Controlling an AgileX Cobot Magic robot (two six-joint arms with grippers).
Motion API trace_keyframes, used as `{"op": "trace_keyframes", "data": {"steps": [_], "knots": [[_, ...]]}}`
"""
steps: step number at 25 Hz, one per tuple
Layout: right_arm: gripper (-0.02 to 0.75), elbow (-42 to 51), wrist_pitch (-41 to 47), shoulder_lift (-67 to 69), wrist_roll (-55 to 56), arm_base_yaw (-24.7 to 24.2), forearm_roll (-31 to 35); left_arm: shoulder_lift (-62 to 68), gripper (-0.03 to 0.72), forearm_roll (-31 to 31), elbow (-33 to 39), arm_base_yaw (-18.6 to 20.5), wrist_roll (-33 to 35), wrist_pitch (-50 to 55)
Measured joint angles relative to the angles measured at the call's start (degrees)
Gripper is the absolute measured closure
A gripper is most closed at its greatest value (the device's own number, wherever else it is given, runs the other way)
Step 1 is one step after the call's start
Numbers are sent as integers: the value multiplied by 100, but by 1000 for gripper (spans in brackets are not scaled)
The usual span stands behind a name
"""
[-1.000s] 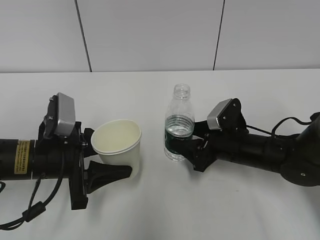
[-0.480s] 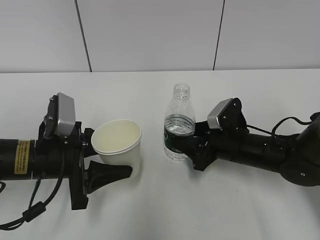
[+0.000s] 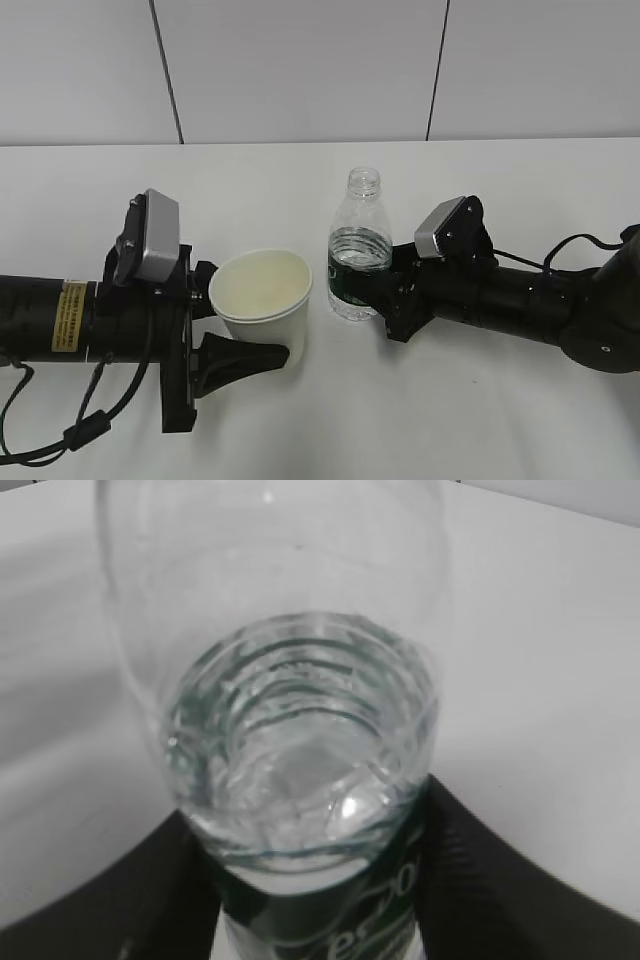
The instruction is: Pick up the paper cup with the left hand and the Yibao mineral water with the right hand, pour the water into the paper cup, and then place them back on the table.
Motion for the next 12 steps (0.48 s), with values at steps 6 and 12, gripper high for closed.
{"op": "trace_keyframes", "data": {"steps": [6,12], "knots": [[354,0,161,-86,-37,0,-52,0,257,-52,-22,0,0,-5],[355,0,526,-423,-37,0,-145,0,257,-54,-265,0,2,0]]}}
